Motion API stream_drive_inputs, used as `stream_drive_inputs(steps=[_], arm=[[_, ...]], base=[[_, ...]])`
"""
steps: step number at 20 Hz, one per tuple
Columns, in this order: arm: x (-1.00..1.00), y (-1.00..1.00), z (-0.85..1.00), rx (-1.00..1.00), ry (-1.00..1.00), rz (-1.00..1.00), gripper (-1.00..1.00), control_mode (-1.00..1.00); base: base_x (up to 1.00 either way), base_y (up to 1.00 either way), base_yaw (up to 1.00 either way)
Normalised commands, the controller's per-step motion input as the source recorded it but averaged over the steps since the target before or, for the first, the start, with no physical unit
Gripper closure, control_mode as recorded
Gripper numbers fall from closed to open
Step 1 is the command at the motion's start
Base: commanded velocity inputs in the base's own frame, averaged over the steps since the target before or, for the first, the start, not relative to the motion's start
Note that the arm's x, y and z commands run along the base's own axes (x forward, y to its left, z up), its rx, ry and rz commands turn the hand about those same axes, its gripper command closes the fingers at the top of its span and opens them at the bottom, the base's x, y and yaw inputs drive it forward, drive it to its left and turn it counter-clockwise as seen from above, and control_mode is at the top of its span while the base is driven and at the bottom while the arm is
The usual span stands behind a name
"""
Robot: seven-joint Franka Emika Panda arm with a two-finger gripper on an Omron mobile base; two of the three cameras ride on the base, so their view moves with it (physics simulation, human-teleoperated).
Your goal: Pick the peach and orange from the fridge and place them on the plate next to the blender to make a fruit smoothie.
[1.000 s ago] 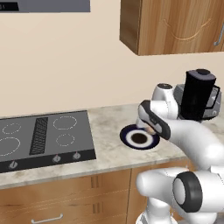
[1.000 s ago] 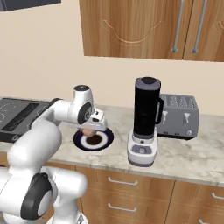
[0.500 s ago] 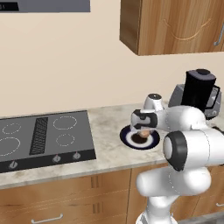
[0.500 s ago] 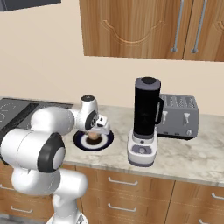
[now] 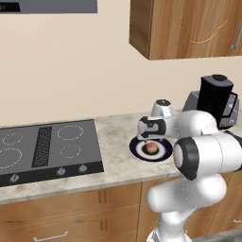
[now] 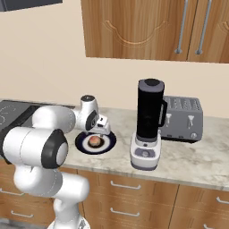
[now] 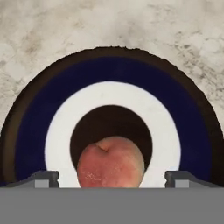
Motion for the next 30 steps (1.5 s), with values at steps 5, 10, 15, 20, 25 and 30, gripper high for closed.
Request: stream_drive_inputs(steps=[5,10,15,20,25,30], arm=[[-0.85,0.45,0.61,0.0,-0.21,-0.01,-1.0,-1.0],[-1.0,0.34,0.97,-0.01,-0.24,0.0,-1.0,-1.0],[-1.0,0.22,1.0,-0.03,-0.2,0.0,-1.0,-1.0],[-0.98,0.02,1.0,-0.01,-0.02,0.0,-1.0,-1.0],[-0.66,0.0,1.0,0.01,0.11,0.0,-1.0,-1.0],[-0.12,0.0,0.22,0.0,0.03,-0.02,-1.0,1.0]], base=[[0.0,0.0,0.0],[0.0,0.0,0.0],[0.0,0.0,0.0],[0.0,0.0,0.0],[0.0,0.0,0.0],[-0.23,0.0,-0.03]])
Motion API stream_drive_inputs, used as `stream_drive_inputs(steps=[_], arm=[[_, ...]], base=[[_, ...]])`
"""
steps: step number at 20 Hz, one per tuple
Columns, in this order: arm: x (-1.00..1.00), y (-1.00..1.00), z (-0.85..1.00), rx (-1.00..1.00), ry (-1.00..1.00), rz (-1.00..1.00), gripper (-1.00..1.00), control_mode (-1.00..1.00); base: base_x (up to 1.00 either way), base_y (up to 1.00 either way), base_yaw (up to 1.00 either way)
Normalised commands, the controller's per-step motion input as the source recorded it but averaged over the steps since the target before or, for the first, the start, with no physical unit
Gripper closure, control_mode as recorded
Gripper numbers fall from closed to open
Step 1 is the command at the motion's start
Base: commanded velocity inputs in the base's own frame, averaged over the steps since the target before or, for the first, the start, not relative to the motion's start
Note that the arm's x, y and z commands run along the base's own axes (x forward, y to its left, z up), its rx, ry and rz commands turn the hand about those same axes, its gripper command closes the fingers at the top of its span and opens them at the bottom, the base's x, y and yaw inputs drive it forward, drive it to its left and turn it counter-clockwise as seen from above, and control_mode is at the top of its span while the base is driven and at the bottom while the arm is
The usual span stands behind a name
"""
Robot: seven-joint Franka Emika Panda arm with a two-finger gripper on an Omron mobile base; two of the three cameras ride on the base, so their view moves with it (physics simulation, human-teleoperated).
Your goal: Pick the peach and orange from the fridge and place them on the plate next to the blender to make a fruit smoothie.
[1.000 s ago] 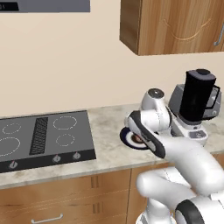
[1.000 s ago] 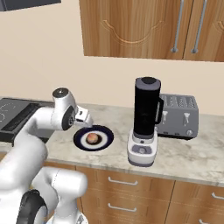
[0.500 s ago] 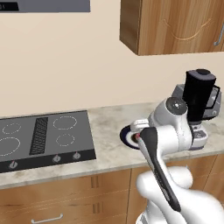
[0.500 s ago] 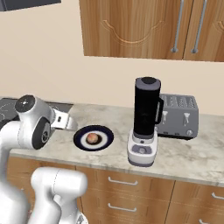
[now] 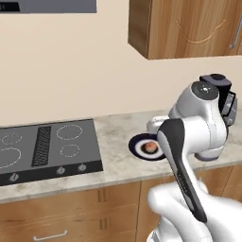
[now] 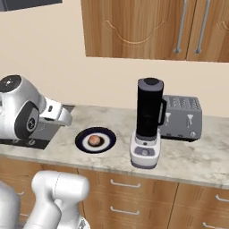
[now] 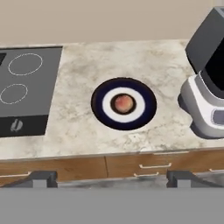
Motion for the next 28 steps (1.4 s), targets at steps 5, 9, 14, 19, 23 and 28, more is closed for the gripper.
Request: stream_drive_inputs(steps=[5,9,14,19,23,28], arm=[[0.0,0.0,0.0,0.0,0.0,0.0,-1.0,1.0],[0.0,0.0,0.0,0.0,0.0,0.0,-1.0,1.0],[0.0,0.0,0.0,0.0,0.0,0.0,-1.0,1.0],[0.0,0.0,0.0,0.0,0.0,0.0,-1.0,1.0],[0.0,0.0,0.0,0.0,0.0,0.0,-1.0,1.0],[0.0,0.0,0.0,0.0,0.0,0.0,-1.0,1.0]], base=[[-0.81,-0.04,-0.58],[-0.03,-0.01,-0.89],[0.0,0.0,-0.96],[0.0,-0.03,-0.94],[0.0,-0.09,-0.87],[0.1,-0.09,-0.82]])
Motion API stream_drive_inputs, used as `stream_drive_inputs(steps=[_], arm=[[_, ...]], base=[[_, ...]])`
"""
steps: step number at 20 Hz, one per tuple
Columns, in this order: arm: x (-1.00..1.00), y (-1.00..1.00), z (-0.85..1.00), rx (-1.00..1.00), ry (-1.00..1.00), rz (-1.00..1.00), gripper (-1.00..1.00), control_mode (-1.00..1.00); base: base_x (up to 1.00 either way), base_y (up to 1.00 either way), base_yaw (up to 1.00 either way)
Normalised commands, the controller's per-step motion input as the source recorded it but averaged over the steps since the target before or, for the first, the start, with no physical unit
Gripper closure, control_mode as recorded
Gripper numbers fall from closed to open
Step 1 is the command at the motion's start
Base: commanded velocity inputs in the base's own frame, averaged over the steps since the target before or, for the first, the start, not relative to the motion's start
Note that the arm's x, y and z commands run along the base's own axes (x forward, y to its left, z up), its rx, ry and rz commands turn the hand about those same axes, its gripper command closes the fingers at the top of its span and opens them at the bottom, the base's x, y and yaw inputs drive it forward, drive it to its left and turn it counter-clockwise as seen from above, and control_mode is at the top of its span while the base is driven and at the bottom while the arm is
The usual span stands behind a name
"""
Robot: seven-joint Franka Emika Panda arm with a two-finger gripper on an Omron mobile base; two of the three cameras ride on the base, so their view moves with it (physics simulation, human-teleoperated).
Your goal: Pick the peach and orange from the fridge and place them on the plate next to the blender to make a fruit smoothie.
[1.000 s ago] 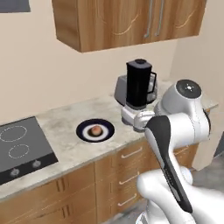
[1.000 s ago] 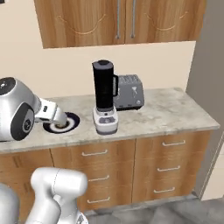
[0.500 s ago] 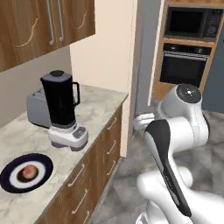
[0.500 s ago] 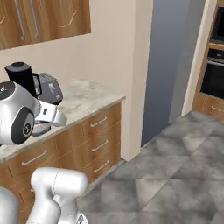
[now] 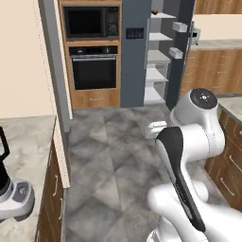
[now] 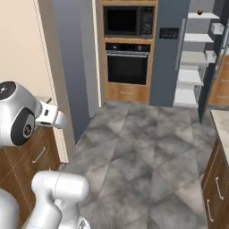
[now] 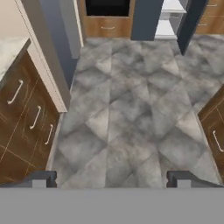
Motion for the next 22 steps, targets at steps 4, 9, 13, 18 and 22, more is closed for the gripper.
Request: stream_drive_inputs(steps=[4,9,13,18,22], arm=[[0.0,0.0,0.0,0.0,0.0,0.0,-1.0,1.0],[0.0,0.0,0.0,0.0,0.0,0.0,-1.0,1.0],[0.0,0.0,0.0,0.0,0.0,0.0,-1.0,1.0],[0.0,0.0,0.0,0.0,0.0,0.0,-1.0,1.0],[0.0,0.0,0.0,0.0,0.0,0.0,-1.0,1.0]], base=[[0.88,0.0,-0.51],[1.0,0.03,-0.1],[1.0,0.0,0.0],[1.0,-0.31,-0.04],[1.0,-0.29,-0.07]])
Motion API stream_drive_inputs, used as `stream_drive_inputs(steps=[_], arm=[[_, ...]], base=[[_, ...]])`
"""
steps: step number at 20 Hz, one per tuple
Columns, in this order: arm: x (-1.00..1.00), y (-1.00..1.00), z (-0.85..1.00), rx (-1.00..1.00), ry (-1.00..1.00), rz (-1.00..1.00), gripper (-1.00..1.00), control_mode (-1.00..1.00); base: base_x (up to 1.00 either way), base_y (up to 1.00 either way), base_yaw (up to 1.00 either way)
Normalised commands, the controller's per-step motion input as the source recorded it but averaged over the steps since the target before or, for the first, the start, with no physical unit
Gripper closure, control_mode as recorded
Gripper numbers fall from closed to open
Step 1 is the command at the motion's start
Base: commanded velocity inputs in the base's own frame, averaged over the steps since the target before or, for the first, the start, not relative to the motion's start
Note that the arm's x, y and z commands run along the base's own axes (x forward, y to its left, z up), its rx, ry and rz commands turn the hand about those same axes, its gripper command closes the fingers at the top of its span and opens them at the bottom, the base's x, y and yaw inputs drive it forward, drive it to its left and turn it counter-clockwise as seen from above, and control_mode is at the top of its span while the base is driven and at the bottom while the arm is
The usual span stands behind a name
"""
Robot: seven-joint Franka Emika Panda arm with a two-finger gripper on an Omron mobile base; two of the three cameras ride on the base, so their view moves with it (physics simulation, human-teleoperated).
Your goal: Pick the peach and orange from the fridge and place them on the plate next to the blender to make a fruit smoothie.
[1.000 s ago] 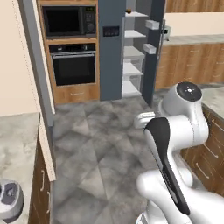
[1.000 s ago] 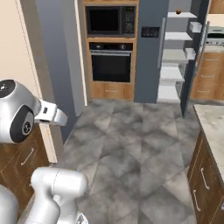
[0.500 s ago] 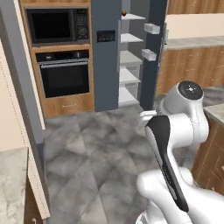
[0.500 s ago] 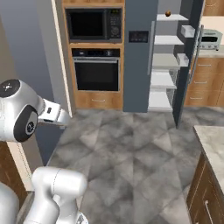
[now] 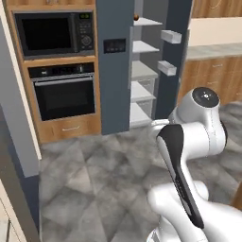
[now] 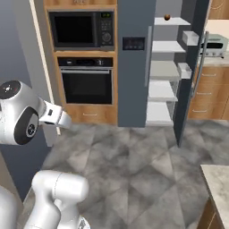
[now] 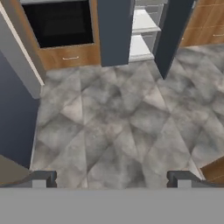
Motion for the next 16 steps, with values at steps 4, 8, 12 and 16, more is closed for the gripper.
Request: stream_drive_inputs(steps=[4,8,12,16], arm=[[0.0,0.0,0.0,0.0,0.0,0.0,-1.0,1.0],[0.0,0.0,0.0,0.0,0.0,0.0,-1.0,1.0],[0.0,0.0,0.0,0.0,0.0,0.0,-1.0,1.0],[0.0,0.0,0.0,0.0,0.0,0.0,-1.0,1.0]], base=[[1.0,-0.29,-0.17],[1.0,-0.29,-0.13],[1.0,-0.29,-0.15],[1.0,-0.26,-0.26]])
